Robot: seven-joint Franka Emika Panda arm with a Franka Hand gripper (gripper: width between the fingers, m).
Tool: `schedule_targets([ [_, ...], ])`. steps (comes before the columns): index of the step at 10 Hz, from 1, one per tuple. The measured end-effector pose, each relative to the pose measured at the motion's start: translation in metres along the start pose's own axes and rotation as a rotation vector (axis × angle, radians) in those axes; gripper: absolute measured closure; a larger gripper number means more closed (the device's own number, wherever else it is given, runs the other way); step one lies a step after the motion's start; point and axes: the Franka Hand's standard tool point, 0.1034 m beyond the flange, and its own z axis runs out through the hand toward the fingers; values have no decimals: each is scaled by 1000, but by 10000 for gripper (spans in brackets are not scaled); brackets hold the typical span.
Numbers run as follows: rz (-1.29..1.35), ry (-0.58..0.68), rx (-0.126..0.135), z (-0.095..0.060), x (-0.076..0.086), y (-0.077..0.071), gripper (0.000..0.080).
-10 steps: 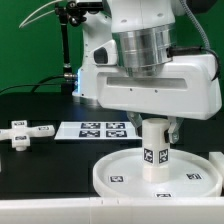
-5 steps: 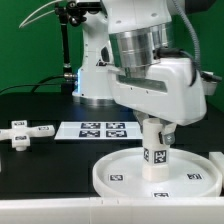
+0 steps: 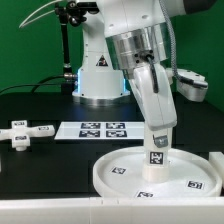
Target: Assemble round table
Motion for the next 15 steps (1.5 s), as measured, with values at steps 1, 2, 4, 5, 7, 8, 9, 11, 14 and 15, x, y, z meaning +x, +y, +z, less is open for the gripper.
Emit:
schedule_targets([
  [1, 94, -2, 9, -1, 0, -2, 389],
  [2, 118, -6, 12, -1, 0, -2, 389],
  [4, 34, -5, 3, -1, -1, -1, 389],
  [5, -96, -4, -52, -3, -9, 0, 237],
  [7, -323, -6, -60, -6, -18, -1, 177],
  [8, -425, -12, -72, -6, -22, 2, 155],
  [9, -458, -12, -70, -5, -20, 1, 155],
  [11, -621, -16, -71, -5, -20, 2, 150],
  [14, -619, -20, -85, -4, -22, 4, 150],
  [15, -678, -19, -129, -4, -26, 11, 150],
])
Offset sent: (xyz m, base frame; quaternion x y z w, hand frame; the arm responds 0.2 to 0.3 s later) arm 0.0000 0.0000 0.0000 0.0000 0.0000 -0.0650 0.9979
